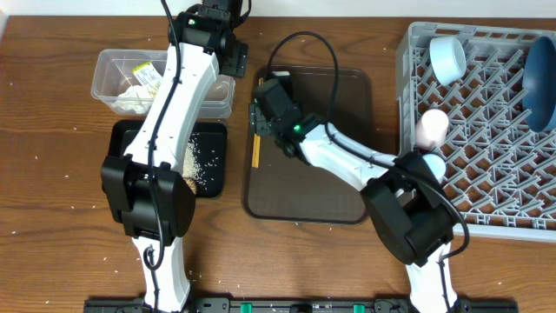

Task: Sort waste into correct bins and load items into the dishwasher rack
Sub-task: 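Reach the right gripper down to the wooden chopsticks on the tray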

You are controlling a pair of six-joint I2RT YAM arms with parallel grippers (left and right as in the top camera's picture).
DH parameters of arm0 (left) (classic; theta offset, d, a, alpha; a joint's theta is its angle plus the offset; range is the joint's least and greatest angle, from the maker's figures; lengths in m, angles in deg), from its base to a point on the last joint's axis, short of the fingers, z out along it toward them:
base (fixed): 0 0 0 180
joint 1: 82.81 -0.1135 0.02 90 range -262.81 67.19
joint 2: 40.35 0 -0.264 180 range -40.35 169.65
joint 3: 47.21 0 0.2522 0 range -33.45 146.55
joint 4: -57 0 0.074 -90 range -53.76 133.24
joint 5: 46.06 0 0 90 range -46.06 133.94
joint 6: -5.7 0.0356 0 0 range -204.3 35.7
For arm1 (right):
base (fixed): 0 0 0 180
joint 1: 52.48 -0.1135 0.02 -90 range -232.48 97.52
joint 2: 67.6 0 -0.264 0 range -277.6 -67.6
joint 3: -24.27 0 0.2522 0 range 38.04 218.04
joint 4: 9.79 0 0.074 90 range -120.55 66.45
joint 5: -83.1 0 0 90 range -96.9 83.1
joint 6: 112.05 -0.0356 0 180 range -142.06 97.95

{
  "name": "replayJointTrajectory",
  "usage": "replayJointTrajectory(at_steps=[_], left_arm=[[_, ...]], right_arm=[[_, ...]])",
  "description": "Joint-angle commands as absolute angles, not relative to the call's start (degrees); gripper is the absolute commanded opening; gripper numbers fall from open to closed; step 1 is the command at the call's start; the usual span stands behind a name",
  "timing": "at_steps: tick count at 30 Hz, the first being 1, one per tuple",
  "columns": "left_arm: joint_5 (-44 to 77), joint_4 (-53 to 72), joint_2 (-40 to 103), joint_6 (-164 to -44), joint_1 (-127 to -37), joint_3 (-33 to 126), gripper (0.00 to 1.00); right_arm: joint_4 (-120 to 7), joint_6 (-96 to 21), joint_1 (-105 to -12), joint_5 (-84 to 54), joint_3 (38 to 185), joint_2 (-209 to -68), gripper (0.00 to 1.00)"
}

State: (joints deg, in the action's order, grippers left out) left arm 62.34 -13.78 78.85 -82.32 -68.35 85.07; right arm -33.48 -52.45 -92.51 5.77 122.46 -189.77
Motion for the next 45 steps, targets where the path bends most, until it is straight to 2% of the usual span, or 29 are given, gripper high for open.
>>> replayJointTrajectory(at_steps=[1,33,38,41,45], left_arm=[[63.1,-13.9,79.3,-81.4,-68.4,84.9,0.98],[63.1,-13.9,79.3,-81.4,-68.4,84.9,0.98],[63.1,-13.9,79.3,-81.4,-68.4,84.9,0.98],[63.1,-13.9,79.3,-81.4,-68.4,84.9,0.98],[63.1,-13.9,79.3,-81.4,-68.4,84.9,0.98]], right_arm=[[-33.3,-51.8,-93.0,11.1,122.7,-191.8,0.76],[-33.3,-56.3,-93.0,5.5,123.0,-197.3,0.65],[-38.0,-56.3,-93.0,5.6,125.5,-198.2,0.61],[-42.4,-55.4,-93.2,5.8,128.2,-199.1,0.53],[-46.9,-53.3,-94.2,6.6,133.1,-202.1,0.54]])
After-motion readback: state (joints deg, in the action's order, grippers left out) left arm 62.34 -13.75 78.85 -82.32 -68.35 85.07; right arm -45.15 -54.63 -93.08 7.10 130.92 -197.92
